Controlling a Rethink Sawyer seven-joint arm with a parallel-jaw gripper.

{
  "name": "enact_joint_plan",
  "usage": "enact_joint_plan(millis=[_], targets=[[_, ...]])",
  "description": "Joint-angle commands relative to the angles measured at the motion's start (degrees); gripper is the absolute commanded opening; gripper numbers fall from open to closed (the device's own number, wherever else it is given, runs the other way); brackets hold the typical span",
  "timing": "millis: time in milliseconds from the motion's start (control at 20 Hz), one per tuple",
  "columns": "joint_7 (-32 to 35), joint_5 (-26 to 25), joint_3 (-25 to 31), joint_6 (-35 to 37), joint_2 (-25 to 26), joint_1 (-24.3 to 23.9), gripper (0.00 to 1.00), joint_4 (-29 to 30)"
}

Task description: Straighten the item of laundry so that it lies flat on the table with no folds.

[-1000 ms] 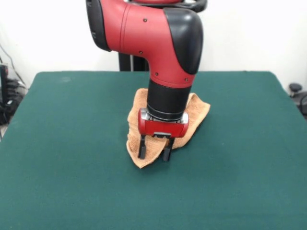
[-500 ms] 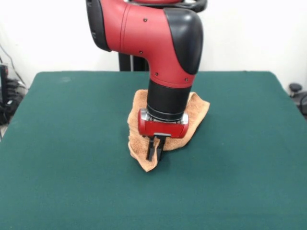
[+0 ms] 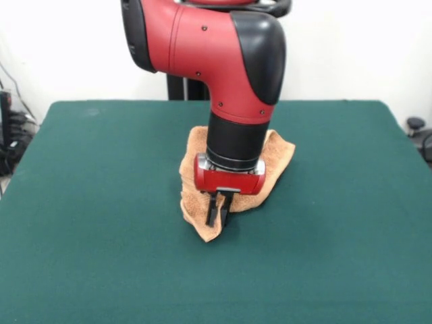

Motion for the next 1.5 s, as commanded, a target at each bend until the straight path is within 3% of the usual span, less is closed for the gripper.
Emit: enact_joint_plan(millis=[50, 700, 1500], targets=[[9.94, -0.02, 6.61, -1.64, 0.51, 1.06, 0.0, 7.24], [9.21, 2.58, 4.88, 11.41, -11.57, 3.17, 0.0, 11.1], [10.94, 3.07, 2.76, 20.43, -16.47, 5.43, 0.0, 9.27]])
